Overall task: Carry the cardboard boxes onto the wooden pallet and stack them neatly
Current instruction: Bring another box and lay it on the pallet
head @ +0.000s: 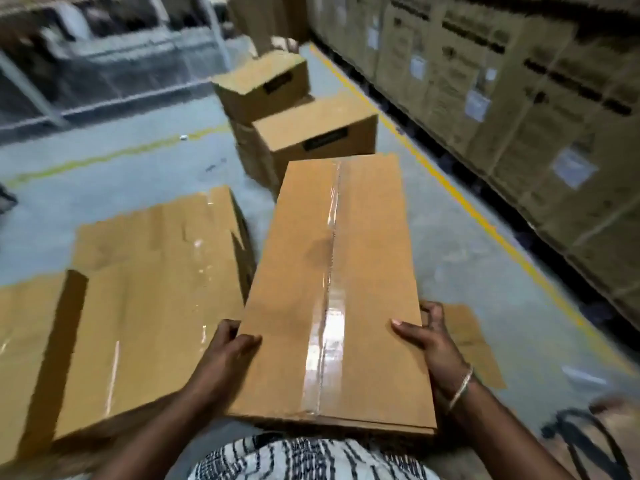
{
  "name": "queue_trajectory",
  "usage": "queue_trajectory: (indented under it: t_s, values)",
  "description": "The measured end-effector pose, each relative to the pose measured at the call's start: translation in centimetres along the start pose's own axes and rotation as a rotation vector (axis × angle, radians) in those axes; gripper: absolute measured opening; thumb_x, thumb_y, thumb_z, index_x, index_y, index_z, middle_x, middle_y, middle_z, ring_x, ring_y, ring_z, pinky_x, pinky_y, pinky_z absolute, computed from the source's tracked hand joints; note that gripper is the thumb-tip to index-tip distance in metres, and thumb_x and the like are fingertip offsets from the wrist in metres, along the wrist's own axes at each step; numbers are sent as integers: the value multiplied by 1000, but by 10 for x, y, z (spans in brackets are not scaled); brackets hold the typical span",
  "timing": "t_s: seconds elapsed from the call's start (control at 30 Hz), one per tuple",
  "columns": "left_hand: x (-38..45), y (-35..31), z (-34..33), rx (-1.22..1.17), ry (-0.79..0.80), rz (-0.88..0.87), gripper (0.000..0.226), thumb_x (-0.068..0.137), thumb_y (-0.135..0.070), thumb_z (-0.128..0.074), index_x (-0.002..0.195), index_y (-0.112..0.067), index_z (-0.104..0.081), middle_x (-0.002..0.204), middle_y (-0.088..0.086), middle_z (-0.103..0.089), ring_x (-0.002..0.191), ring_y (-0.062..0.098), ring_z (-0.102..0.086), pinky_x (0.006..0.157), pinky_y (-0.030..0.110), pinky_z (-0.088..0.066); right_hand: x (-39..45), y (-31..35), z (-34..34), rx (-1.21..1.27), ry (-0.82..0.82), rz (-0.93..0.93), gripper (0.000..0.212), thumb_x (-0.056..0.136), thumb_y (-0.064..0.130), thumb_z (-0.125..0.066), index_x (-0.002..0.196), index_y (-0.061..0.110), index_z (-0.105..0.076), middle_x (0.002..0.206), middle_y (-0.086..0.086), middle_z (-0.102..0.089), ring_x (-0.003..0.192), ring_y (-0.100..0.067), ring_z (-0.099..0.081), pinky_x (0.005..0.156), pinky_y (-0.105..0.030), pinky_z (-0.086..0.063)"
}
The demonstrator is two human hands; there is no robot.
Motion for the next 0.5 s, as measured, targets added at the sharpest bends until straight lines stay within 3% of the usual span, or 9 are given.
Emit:
queue_trajectory:
  t_s: [0.1,0.2,0.27,0.37,0.5]
  values:
    - [-33,9,51,-180,-86,-44,38,93,1,-53,125,-17,-43,93,-10,-51,76,4,-48,45,6,-43,-5,3,-64,-123,159,-13,51,83,1,-65,122,19,-38,109,-23,-62,75,-35,-68,53,-36,-56]
    - [-73,20,99,-340,-160,-73,67,90,6,-55,149,-15,-32,125,-5,-51,77,-4,-45,52,7,-44,-19,-5,-128,-237,304,-23,50,84,7,-66,122,26,-39,116,-25,-59,89,-44,-65,65,-46,-56]
    - [-99,48,143,-422,-268,-91,70,87,8,-60,149,-13,-34,130,-2,-48,75,-2,-50,59,10,-44,-38,-19,-175,-289,403,-37,47,81,10,-69,115,29,-43,116,-26,-60,88,-45,-65,68,-49,-56]
    - [-147,87,211,-466,-389,-116,73,73,-10,-78,140,-22,-50,115,2,-71,85,20,-72,71,32,-56,-80,-48,-245,-356,526,-70,55,68,13,-72,114,26,-45,107,-22,-65,80,-42,-68,67,-50,-57]
    - [-216,149,306,-499,-527,-105,42,84,-4,-68,122,-23,-61,102,1,-76,87,24,-73,69,34,-55,-137,-120,-338,-438,660,-108,60,60,10,-78,110,29,-50,107,-24,-66,74,-40,-68,64,-49,-57]
Point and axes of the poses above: each hand's wrist, its own x-axis towards the middle knuckle, its own z-axis out of the back of the hand, y = z × x, the point moved 1 cm from there along x, towards the middle knuckle
